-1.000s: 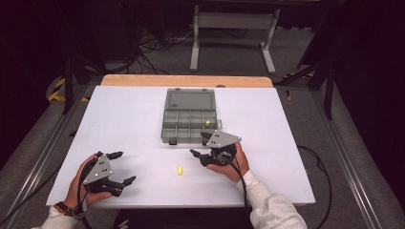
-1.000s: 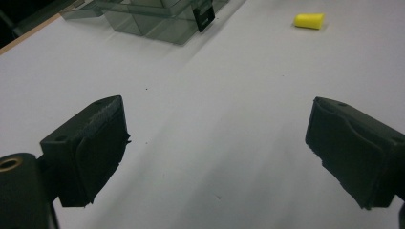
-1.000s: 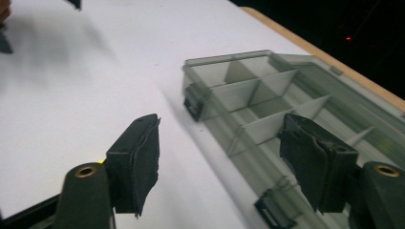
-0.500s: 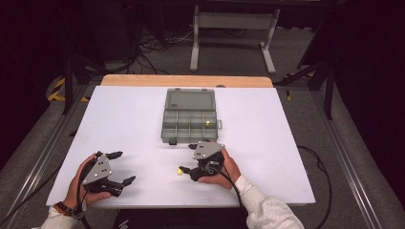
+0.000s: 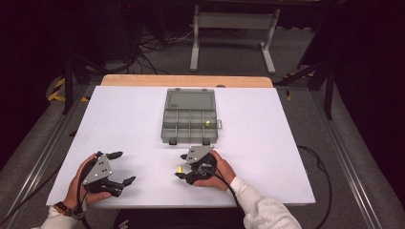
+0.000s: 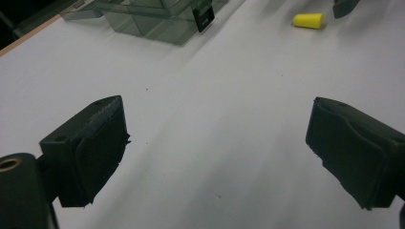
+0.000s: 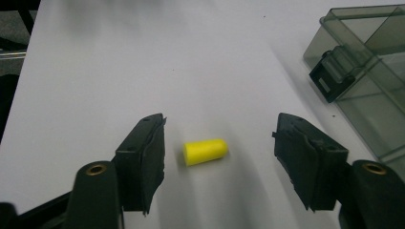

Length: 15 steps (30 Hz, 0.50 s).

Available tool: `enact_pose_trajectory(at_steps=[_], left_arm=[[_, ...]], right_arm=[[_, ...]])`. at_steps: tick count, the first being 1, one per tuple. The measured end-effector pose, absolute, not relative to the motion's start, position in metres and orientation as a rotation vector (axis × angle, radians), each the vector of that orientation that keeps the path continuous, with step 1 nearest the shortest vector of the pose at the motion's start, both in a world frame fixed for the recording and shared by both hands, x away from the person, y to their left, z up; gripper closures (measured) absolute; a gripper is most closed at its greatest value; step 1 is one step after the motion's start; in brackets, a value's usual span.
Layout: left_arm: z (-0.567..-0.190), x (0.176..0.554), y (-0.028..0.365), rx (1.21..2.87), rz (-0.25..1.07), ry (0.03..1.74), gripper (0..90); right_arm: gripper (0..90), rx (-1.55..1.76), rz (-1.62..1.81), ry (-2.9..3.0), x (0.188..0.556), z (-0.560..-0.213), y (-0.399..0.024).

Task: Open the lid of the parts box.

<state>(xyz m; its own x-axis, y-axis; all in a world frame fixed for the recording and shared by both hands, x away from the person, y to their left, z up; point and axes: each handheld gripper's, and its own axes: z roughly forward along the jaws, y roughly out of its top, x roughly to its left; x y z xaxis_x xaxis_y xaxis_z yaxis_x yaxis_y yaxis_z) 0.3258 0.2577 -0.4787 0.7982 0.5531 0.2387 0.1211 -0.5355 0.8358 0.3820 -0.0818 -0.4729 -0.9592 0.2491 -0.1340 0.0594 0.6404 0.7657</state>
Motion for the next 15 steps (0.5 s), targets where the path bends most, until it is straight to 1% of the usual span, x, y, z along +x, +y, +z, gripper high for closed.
enact_pose_trajectory(at_steps=[8, 15], left_arm=[[-0.4789, 0.3259, 0.2576, 2.091, 0.61, 0.496, 8.3], [-0.479, 0.3261, 0.2574, 2.095, 0.608, 0.494, 8.4]], right_arm=[[47.1, 0.267, 1.203, 2.677, 0.3887, -0.4794, -0.0792], [51.9, 0.257, 1.21, 2.701, 0.3905, -0.4795, -0.0778]])
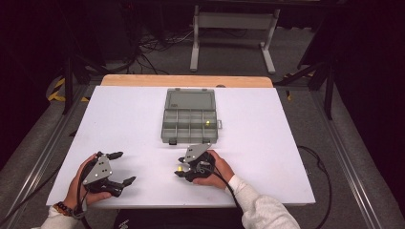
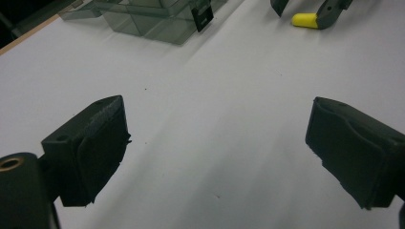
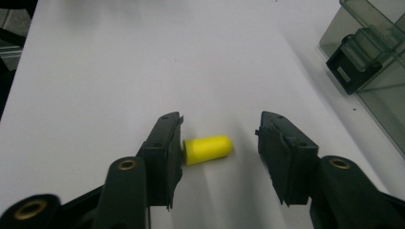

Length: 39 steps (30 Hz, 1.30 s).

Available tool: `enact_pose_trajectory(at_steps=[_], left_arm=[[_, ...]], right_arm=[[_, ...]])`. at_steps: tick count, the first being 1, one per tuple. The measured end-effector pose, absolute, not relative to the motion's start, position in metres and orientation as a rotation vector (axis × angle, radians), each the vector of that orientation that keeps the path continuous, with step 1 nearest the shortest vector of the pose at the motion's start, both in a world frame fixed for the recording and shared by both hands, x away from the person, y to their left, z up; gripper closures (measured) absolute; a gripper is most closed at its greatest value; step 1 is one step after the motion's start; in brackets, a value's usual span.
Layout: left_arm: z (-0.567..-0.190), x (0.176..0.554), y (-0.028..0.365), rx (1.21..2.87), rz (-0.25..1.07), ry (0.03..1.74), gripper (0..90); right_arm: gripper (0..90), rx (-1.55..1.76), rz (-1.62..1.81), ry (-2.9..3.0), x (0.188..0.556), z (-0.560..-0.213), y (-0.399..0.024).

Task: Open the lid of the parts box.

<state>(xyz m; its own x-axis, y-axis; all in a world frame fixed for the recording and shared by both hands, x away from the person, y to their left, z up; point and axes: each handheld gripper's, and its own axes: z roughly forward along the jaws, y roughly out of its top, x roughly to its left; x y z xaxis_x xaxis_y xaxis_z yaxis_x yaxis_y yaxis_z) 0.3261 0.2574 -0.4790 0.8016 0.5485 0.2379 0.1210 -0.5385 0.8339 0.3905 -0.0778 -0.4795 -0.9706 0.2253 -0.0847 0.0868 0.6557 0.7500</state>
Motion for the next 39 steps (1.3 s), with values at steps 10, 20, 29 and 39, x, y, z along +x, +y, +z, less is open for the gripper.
enact_pose_trajectory(at_steps=[10, 20, 29, 39], left_arm=[[-0.479, 0.326, 0.257, 2.096, 0.608, 0.495, 8.2], [-0.479, 0.326, 0.258, 2.089, 0.614, 0.499, 8.1], [-0.479, 0.326, 0.258, 2.09, 0.613, 0.498, 8.1], [-0.478, 0.325, 0.258, 2.088, 0.613, 0.498, 8.1]], right_arm=[[66.8, 0.239, 1.233, 2.741, 0.393, -0.48, -0.077], [71.8, 0.236, 1.214, 2.706, 0.391, -0.478, -0.08], [73.2, 0.245, 1.218, 2.667, 0.389, -0.473, -0.085], [73.9, 0.246, 1.224, 2.633, 0.388, -0.469, -0.087]])
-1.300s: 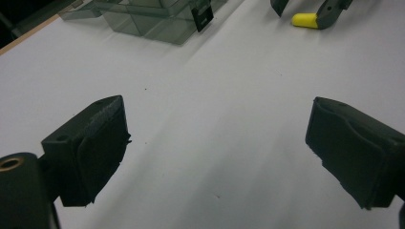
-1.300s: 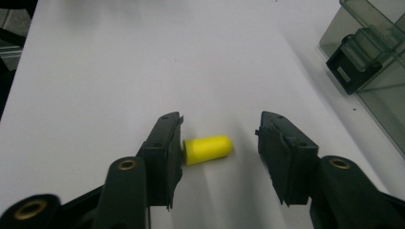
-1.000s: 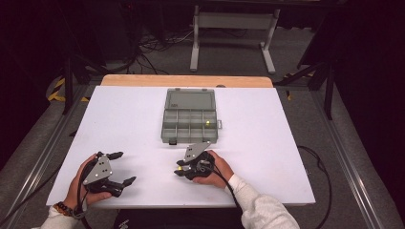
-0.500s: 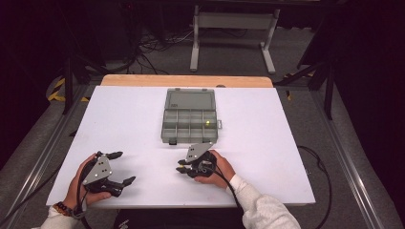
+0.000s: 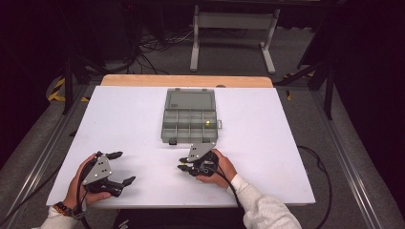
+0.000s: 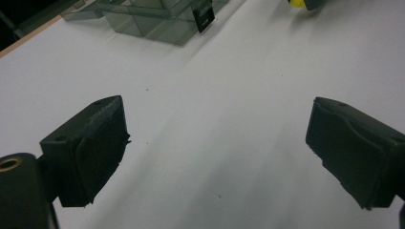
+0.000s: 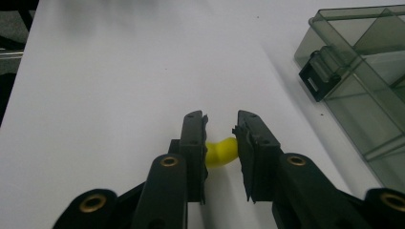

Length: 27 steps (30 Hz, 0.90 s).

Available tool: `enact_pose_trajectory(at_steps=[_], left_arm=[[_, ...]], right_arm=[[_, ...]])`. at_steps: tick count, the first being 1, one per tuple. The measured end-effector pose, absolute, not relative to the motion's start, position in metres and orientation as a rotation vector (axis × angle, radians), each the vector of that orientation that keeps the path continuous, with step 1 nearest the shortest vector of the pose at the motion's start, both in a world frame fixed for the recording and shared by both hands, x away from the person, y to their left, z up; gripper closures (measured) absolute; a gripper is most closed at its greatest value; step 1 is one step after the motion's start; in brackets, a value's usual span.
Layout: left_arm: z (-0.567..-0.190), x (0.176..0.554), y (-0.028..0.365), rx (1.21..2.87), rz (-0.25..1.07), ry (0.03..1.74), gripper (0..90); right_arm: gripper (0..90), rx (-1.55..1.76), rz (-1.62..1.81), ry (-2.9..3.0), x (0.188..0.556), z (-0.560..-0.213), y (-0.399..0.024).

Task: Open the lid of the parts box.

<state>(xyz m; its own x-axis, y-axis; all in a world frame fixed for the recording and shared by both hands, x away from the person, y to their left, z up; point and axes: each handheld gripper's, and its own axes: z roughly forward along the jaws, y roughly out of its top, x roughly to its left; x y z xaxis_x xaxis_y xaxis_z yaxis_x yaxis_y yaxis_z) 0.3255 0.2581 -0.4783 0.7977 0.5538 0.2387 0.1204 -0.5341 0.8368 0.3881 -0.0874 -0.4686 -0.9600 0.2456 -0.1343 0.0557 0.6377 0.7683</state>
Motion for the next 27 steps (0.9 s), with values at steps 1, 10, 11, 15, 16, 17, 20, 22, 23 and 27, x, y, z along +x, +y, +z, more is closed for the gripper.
enact_pose_trajectory(at_steps=[1, 10, 11, 15, 16, 17, 20, 22, 23, 27], left_arm=[[-0.478, 0.325, 0.258, 2.088, 0.613, 0.498, 8.1], [-0.478, 0.325, 0.258, 2.088, 0.613, 0.499, 8.1], [-0.478, 0.325, 0.258, 2.088, 0.613, 0.498, 8.1], [-0.478, 0.325, 0.258, 2.089, 0.612, 0.498, 8.1], [-0.478, 0.325, 0.258, 2.089, 0.612, 0.498, 8.1], [-0.478, 0.325, 0.258, 2.089, 0.612, 0.498, 8.1], [-0.479, 0.326, 0.258, 2.089, 0.611, 0.498, 8.1], [-0.479, 0.326, 0.258, 2.089, 0.611, 0.498, 8.1], [-0.479, 0.326, 0.257, 2.089, 0.611, 0.498, 8.1], [-0.479, 0.326, 0.257, 2.091, 0.612, 0.497, 8.2]], right_arm=[[73.9, 0.246, 1.224, 2.633, 0.388, -0.469, -0.087], [74.6, 0.267, 1.24, 2.6, 0.389, -0.464, -0.093], [74.7, 0.273, 1.243, 2.599, 0.389, -0.464, -0.094], [74.8, 0.278, 1.243, 2.589, 0.39, -0.462, -0.095], [74.9, 0.278, 1.242, 2.585, 0.391, -0.462, -0.096], [74.9, 0.284, 1.242, 2.581, 0.39, -0.461, -0.096], [74.9, 0.285, 1.246, 2.569, 0.391, -0.459, -0.098], [75.1, 0.297, 1.251, 2.56, 0.392, -0.457, -0.1], [75.1, 0.299, 1.253, 2.554, 0.392, -0.457, -0.101], [75.4, 0.312, 1.258, 2.537, 0.393, -0.454, -0.104]])
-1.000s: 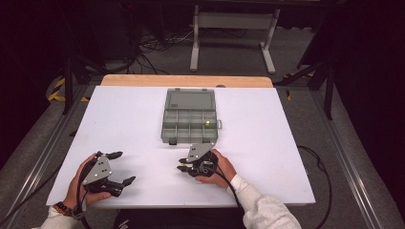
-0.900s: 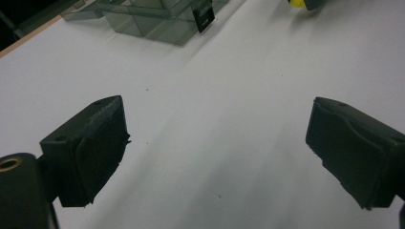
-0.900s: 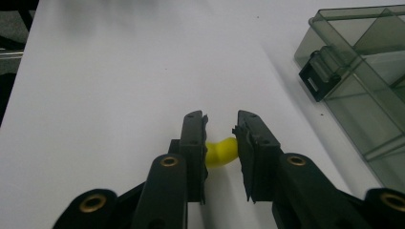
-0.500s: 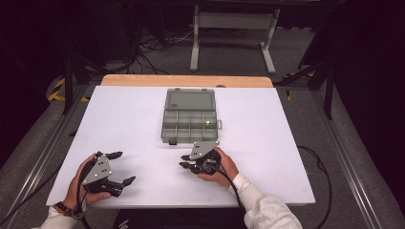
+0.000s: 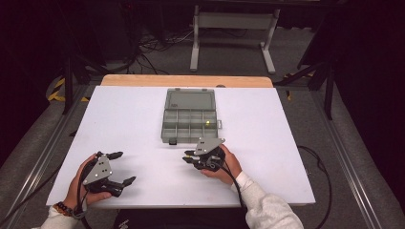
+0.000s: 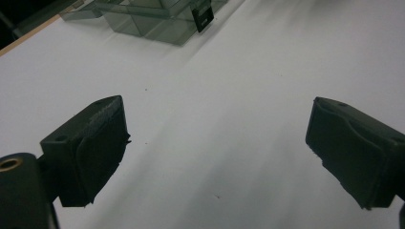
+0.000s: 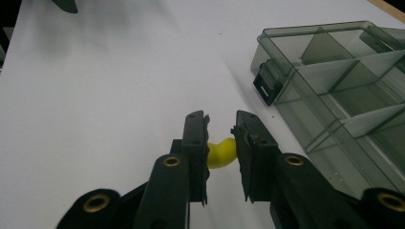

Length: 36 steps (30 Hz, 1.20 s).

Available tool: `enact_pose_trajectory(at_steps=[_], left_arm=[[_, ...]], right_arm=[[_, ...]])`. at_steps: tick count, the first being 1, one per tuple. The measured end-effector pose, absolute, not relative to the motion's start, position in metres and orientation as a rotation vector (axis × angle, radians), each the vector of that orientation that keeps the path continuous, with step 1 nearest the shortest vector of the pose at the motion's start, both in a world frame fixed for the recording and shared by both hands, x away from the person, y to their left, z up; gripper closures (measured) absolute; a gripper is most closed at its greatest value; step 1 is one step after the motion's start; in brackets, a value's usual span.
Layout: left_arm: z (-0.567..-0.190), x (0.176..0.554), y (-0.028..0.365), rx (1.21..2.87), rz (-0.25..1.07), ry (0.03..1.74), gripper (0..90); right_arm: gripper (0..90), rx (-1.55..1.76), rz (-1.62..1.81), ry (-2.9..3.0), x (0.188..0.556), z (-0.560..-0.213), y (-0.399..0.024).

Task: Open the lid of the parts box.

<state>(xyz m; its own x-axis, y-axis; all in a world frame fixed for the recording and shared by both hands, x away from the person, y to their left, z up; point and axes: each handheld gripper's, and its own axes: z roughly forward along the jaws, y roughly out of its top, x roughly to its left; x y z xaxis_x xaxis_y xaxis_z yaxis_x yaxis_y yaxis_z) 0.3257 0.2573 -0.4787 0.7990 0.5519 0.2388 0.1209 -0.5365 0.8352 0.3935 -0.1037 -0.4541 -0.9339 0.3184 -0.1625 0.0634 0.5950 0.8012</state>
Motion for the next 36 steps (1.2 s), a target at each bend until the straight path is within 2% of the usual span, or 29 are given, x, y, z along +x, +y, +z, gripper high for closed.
enact_pose_trajectory(at_steps=[21, 36], left_arm=[[-0.48, 0.326, 0.256, 2.096, 0.605, 0.5, 8.3], [-0.481, 0.327, 0.256, 2.1, 0.598, 0.501, 8.4]], right_arm=[[76.3, 0.368, 1.272, 2.458, 0.403, -0.441, -0.116], [76.6, 0.507, 1.262, 2.354, 0.441, -0.428, -0.131]])
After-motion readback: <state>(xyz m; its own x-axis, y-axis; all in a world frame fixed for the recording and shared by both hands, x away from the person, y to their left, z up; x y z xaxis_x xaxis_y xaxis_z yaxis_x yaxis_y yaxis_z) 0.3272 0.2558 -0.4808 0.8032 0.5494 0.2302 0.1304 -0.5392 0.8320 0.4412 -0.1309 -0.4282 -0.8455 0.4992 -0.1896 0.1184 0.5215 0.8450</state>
